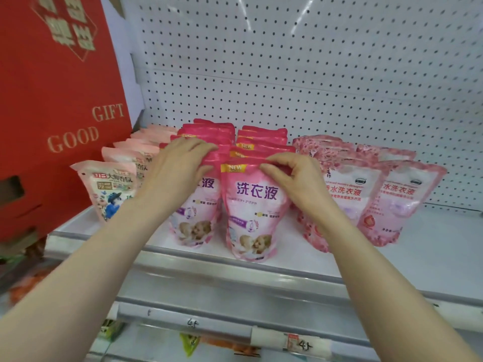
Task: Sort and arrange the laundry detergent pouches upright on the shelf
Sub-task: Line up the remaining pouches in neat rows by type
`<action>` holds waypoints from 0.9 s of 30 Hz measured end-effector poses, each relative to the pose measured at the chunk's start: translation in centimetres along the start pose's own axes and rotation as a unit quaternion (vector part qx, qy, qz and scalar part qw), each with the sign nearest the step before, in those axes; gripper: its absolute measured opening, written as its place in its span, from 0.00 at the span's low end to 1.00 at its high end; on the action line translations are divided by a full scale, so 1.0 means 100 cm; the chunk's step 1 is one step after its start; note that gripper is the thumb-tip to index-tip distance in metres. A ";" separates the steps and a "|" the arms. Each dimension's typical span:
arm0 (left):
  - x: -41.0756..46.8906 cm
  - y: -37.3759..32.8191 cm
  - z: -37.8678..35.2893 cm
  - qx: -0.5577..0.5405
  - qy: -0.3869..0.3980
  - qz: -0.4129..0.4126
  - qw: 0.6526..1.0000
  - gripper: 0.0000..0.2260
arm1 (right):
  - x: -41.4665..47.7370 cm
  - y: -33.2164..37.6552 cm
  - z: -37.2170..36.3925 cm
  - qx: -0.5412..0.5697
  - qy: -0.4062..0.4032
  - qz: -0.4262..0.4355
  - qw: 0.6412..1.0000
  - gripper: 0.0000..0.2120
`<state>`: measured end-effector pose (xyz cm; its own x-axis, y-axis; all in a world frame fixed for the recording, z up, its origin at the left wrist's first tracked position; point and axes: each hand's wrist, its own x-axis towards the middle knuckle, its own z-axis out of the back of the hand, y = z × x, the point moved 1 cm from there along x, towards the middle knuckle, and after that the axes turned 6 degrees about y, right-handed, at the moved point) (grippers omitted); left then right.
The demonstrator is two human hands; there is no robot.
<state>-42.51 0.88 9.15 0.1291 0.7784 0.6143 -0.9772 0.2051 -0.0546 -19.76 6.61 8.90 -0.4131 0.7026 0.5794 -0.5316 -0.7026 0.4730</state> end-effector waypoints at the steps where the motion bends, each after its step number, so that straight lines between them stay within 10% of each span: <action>1: 0.002 0.002 -0.001 0.010 0.001 -0.008 1.000 0.17 | 0.000 0.003 0.004 -0.023 0.010 0.004 1.000 0.07; 9: 0.007 0.013 0.000 -0.025 -0.044 -0.045 0.998 0.07 | 0.004 0.009 0.000 -0.166 -0.015 0.017 0.986 0.12; 19: 0.048 0.037 0.023 -0.082 -0.045 -0.056 0.994 0.07 | 0.043 0.011 0.041 -0.037 0.005 -0.054 0.998 0.14; 27: 0.161 0.074 -0.005 -0.040 0.114 -0.028 0.992 0.09 | 0.170 -0.040 0.034 -0.218 0.123 -0.082 0.965 0.11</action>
<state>-47.59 15.22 18.24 0.2268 0.8766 0.4243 -0.9519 0.2917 -0.0940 -22.14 20.98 19.04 -0.4312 0.8434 0.3204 -0.8431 -0.5032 0.1899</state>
